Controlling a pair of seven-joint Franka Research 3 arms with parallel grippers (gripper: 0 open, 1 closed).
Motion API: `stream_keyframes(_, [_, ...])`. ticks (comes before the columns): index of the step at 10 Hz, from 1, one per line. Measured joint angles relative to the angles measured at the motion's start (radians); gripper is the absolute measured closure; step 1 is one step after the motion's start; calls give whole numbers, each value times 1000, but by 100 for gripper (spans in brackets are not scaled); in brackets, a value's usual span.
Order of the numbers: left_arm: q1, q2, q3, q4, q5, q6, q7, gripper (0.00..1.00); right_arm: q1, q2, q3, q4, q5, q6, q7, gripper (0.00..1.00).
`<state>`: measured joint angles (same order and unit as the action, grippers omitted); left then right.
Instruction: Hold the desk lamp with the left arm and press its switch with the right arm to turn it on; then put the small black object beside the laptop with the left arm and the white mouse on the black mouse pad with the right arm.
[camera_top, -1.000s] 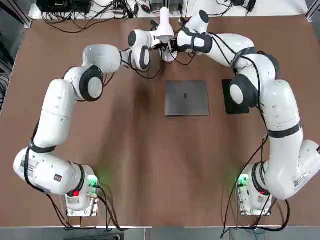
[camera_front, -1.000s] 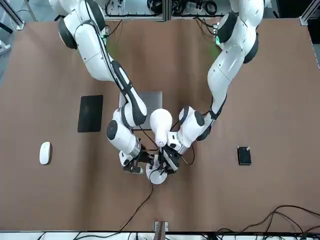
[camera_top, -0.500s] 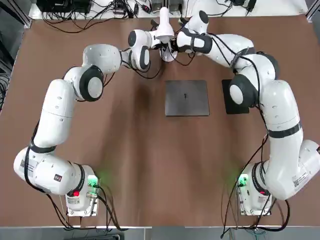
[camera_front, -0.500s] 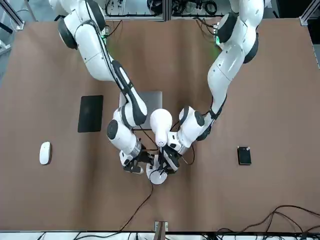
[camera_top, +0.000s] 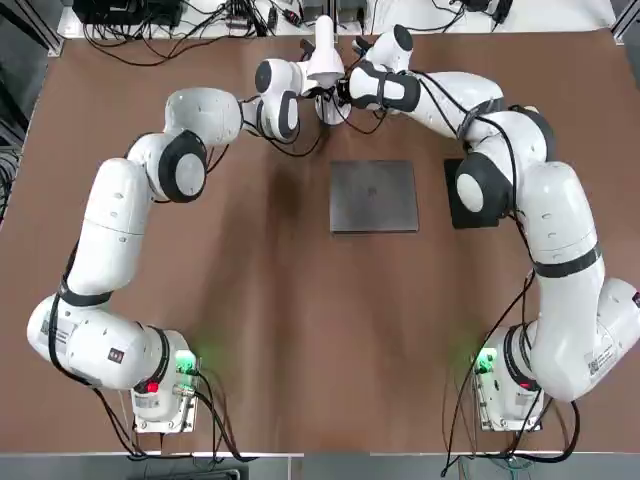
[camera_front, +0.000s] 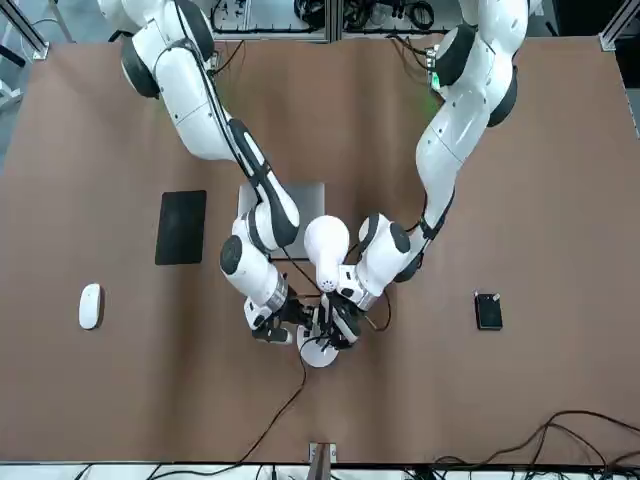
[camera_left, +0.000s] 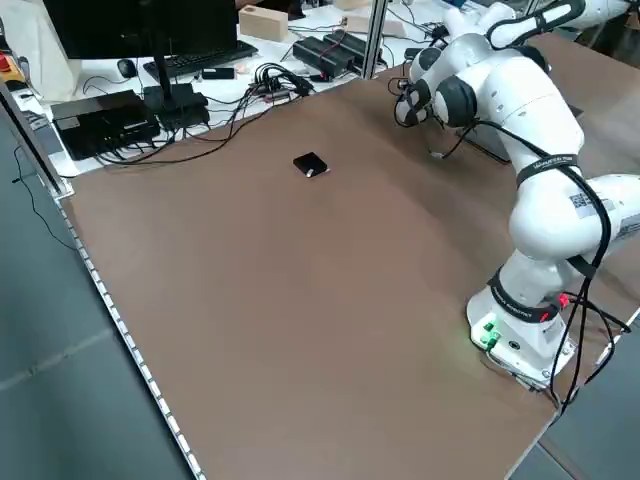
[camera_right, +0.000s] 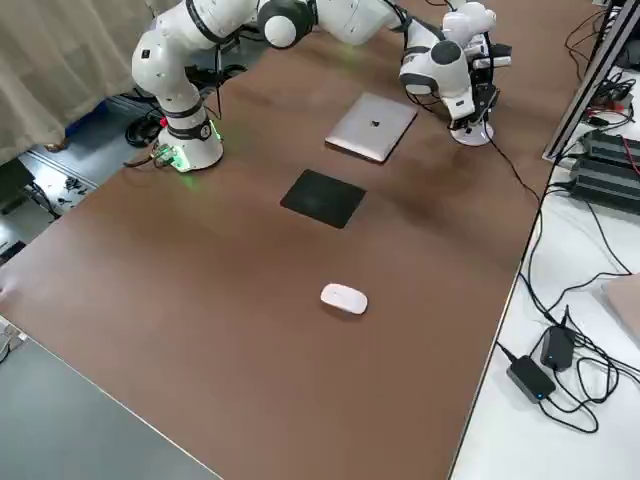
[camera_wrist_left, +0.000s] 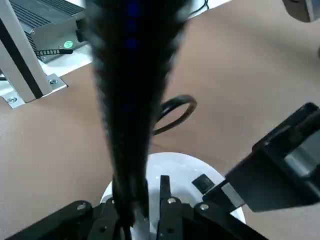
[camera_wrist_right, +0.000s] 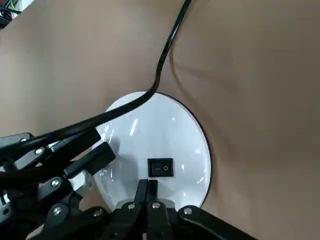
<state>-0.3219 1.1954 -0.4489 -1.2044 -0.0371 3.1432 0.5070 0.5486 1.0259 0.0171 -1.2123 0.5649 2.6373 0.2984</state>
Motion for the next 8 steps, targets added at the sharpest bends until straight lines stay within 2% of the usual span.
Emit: stream_keyframes(8, [0,0,0,0,0,0,0,78,1,0,-1,1,0,-1,-3,99])
